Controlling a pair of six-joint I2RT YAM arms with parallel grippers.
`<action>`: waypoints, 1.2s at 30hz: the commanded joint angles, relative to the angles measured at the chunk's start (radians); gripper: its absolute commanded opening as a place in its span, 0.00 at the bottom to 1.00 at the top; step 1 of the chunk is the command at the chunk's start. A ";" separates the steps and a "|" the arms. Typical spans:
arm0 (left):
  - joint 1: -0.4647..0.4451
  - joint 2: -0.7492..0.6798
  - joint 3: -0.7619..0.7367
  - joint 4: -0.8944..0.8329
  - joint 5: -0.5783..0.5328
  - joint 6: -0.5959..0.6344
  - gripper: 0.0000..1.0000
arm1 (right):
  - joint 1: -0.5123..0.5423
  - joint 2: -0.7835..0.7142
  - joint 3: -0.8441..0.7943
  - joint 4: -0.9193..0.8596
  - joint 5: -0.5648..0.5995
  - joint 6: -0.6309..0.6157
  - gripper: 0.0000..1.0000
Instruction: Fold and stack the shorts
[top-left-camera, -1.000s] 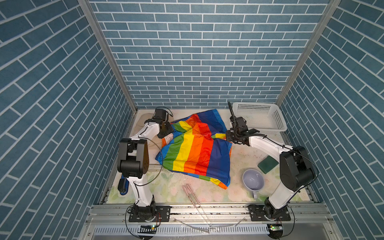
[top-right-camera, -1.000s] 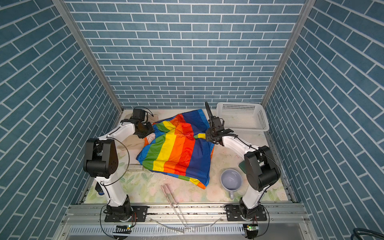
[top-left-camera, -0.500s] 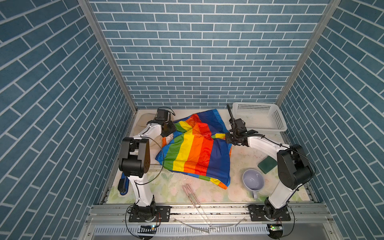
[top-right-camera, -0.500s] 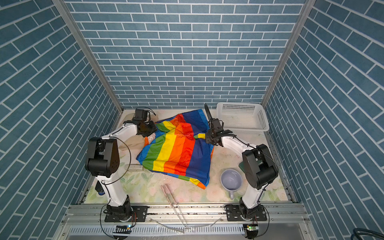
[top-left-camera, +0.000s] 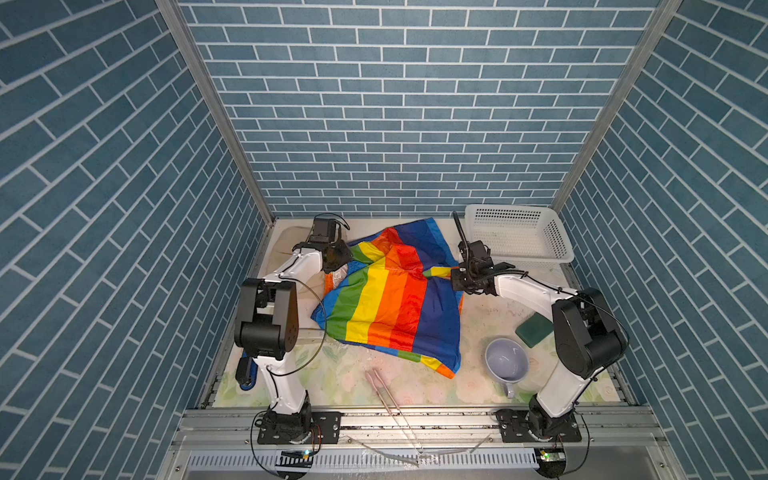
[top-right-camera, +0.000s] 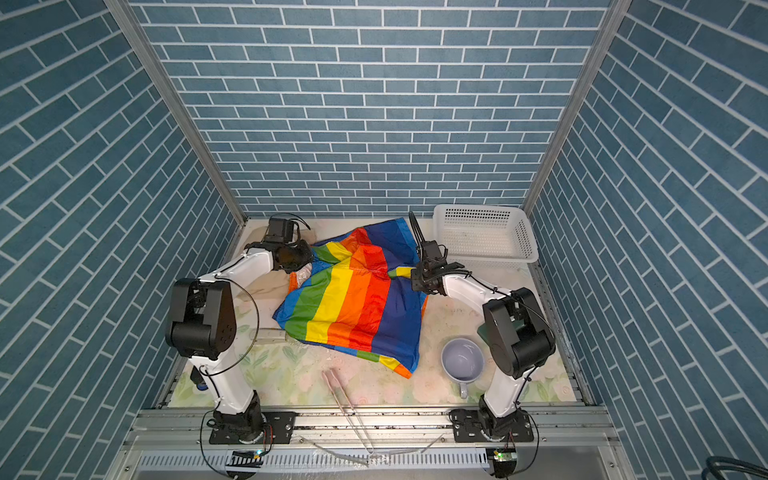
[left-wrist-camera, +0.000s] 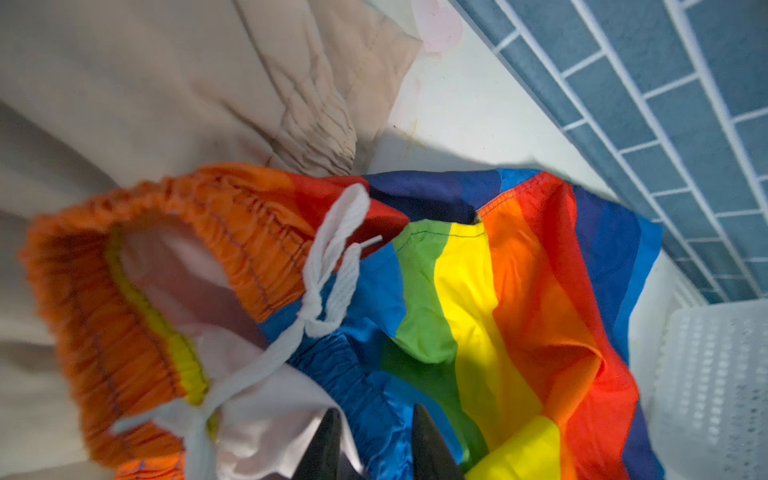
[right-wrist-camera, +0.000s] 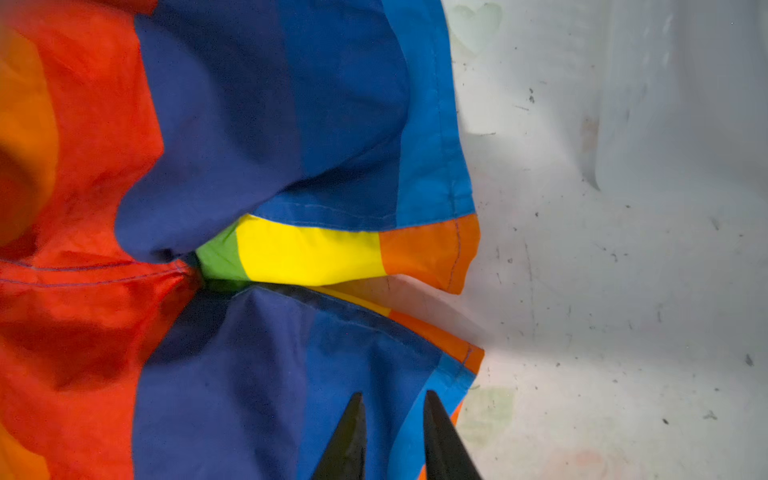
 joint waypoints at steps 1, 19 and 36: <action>-0.003 0.032 0.002 0.016 -0.020 0.003 0.45 | 0.002 -0.005 -0.026 -0.001 -0.004 0.021 0.26; -0.003 0.111 -0.001 0.032 -0.028 0.004 0.46 | 0.002 0.011 -0.020 -0.020 -0.005 0.018 0.26; -0.012 -0.019 -0.054 0.037 0.008 -0.016 0.52 | 0.002 -0.006 -0.043 -0.014 -0.007 0.027 0.27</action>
